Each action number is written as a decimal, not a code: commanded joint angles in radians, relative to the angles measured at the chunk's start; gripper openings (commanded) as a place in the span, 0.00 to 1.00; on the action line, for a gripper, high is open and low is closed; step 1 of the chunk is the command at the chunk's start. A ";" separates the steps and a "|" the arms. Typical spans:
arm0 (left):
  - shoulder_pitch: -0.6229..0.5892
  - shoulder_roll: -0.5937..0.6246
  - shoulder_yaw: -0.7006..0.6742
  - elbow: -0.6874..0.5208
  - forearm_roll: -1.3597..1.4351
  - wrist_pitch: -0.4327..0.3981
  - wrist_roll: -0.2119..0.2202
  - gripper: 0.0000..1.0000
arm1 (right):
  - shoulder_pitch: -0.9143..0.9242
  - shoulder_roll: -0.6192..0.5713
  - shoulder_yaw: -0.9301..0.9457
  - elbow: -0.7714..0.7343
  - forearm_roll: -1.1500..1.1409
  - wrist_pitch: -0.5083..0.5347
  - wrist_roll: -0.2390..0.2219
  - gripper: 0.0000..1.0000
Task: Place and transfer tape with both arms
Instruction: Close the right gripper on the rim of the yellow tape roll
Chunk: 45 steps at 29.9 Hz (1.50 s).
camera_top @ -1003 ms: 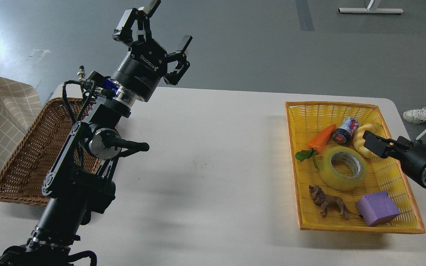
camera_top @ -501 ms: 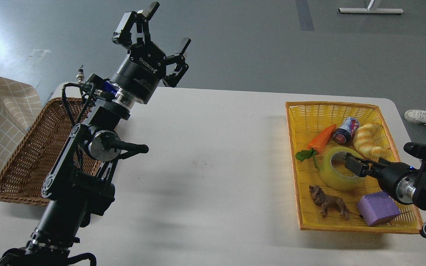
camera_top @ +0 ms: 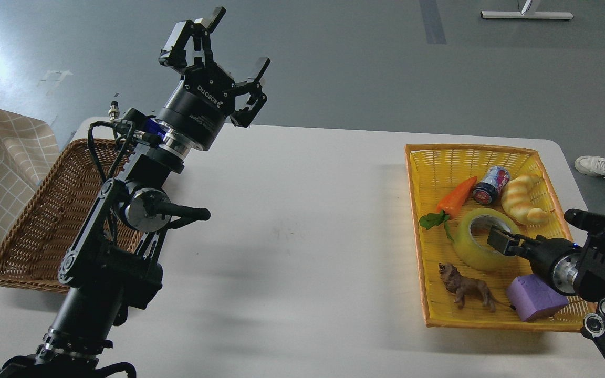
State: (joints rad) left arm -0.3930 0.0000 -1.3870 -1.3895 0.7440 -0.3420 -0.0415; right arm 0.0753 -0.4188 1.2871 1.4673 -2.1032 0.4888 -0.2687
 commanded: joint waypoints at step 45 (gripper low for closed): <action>0.006 0.000 -0.007 0.003 -0.002 -0.002 -0.001 0.98 | -0.002 -0.038 0.012 0.021 0.139 0.000 0.000 0.00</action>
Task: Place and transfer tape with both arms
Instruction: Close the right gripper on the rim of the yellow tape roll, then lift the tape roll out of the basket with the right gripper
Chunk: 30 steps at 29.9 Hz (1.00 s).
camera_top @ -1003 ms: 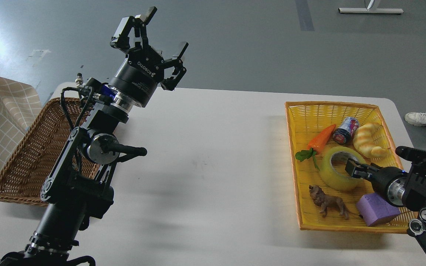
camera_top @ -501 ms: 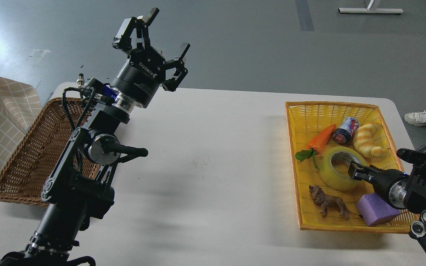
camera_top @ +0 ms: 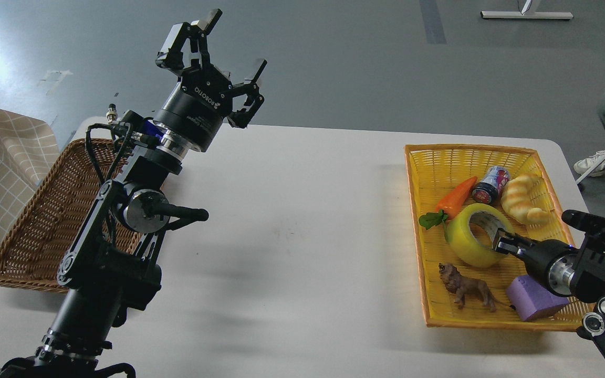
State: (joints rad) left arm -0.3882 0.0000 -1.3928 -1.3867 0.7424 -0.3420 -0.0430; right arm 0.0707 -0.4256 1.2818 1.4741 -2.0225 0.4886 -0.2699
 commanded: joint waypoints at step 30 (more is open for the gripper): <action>0.000 0.000 -0.017 -0.003 -0.005 0.008 0.000 0.98 | 0.685 0.108 -0.291 -0.075 0.232 0.000 0.003 0.00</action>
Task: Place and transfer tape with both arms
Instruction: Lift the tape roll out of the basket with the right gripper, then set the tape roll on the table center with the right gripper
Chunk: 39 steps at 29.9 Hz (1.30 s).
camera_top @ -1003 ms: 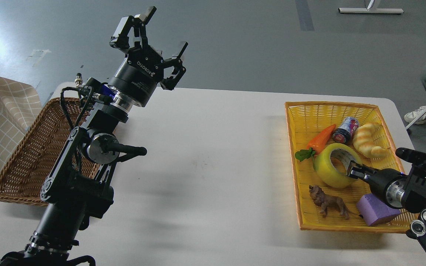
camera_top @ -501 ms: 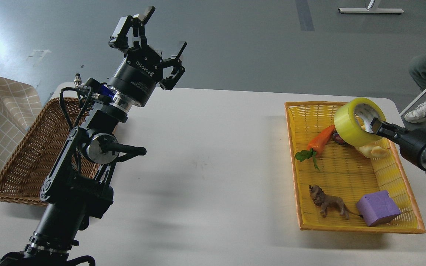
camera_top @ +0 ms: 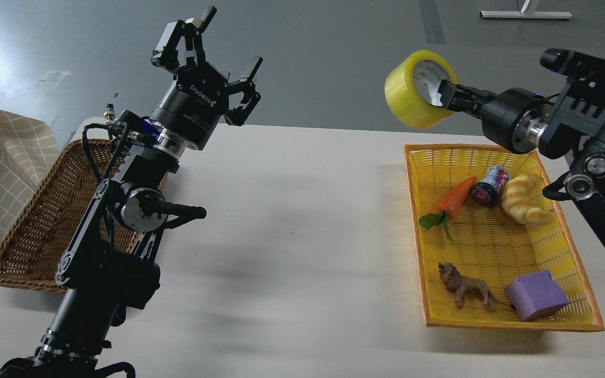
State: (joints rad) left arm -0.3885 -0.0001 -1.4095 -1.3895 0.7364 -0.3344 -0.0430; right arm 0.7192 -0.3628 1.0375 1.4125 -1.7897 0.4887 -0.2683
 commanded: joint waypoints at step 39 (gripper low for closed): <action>0.016 0.040 -0.091 0.001 -0.005 -0.008 0.000 0.98 | 0.192 0.320 -0.682 -0.227 -0.071 0.000 0.008 0.00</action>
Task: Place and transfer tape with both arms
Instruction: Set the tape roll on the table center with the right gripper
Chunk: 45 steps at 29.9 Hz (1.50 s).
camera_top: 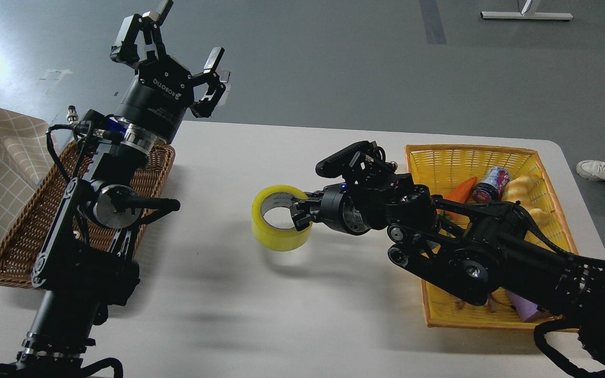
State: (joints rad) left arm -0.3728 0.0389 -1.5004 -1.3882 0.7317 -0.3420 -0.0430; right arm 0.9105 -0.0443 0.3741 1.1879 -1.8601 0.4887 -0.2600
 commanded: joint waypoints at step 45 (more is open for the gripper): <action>0.002 0.015 -0.001 0.002 -0.002 -0.009 0.000 0.98 | -0.041 0.044 -0.047 -0.077 -0.004 0.000 -0.001 0.38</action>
State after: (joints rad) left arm -0.3720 0.0525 -1.5005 -1.3868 0.7302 -0.3513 -0.0430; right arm 0.8683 0.0001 0.3234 1.1106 -1.8638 0.4887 -0.2609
